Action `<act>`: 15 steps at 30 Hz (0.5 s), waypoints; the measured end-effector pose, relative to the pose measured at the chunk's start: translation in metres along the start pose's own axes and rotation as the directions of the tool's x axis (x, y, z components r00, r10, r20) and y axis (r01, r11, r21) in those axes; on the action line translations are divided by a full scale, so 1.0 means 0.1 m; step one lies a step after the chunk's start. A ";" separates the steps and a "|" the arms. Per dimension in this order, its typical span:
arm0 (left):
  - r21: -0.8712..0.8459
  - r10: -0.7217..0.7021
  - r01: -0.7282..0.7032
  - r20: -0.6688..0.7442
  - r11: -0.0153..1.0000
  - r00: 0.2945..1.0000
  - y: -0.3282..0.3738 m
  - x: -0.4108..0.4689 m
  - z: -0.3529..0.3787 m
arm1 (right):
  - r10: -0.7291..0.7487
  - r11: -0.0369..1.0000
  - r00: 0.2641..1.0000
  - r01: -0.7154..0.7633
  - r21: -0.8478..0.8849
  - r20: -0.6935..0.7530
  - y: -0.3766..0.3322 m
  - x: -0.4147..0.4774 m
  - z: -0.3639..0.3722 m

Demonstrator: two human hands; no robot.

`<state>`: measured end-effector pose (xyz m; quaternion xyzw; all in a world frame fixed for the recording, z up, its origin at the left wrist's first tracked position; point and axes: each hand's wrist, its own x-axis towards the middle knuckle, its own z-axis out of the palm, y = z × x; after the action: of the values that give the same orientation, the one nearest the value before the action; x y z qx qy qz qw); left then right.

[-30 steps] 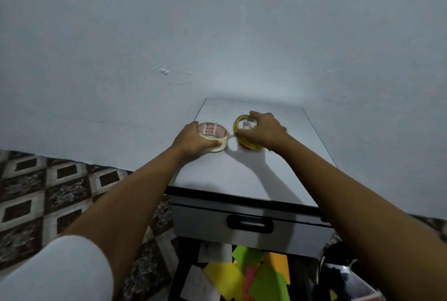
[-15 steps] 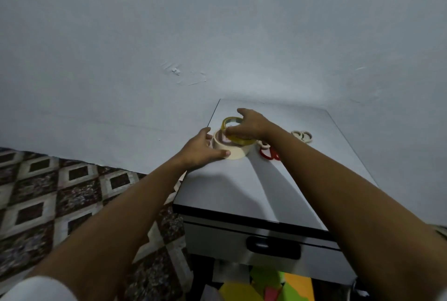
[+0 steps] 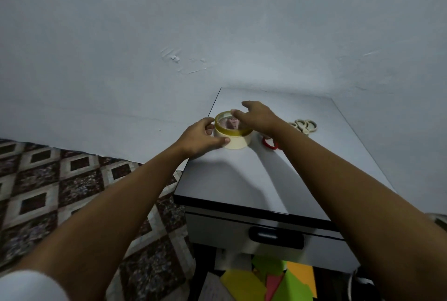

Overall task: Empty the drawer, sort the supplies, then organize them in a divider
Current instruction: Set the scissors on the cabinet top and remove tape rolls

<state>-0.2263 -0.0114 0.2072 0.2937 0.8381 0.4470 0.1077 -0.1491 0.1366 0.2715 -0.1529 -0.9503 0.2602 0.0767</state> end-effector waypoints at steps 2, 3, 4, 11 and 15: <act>0.000 0.019 -0.019 -0.020 1.000 1.000 0.01 0.00 0.03 | 0.027 0.999 1.000 -0.027 0.031 -0.014 0.09 -0.08 -0.01; 0.000 0.029 -0.029 -0.035 1.000 0.999 0.02 -0.01 0.05 | 0.033 0.999 0.999 -0.033 0.035 -0.013 0.12 -0.12 0.00; 0.000 0.035 -0.035 -0.045 0.999 0.998 0.03 -0.01 0.06 | 0.031 0.999 0.999 -0.031 0.032 -0.010 0.15 -0.17 0.00; 0.031 0.045 -0.043 -0.059 0.999 0.997 0.06 -0.02 0.06 | -0.024 0.997 0.999 0.026 0.079 -0.031 0.19 -0.34 0.11; 0.063 0.033 -0.030 -0.053 0.998 0.998 0.06 -0.01 0.05 | -0.026 0.994 0.998 0.031 0.107 -0.051 0.19 -0.36 0.12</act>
<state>-0.2208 -0.0060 0.2087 0.2979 0.8494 0.4303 0.0687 -0.1126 0.1347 0.2494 -0.1412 -0.9348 0.3060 0.1122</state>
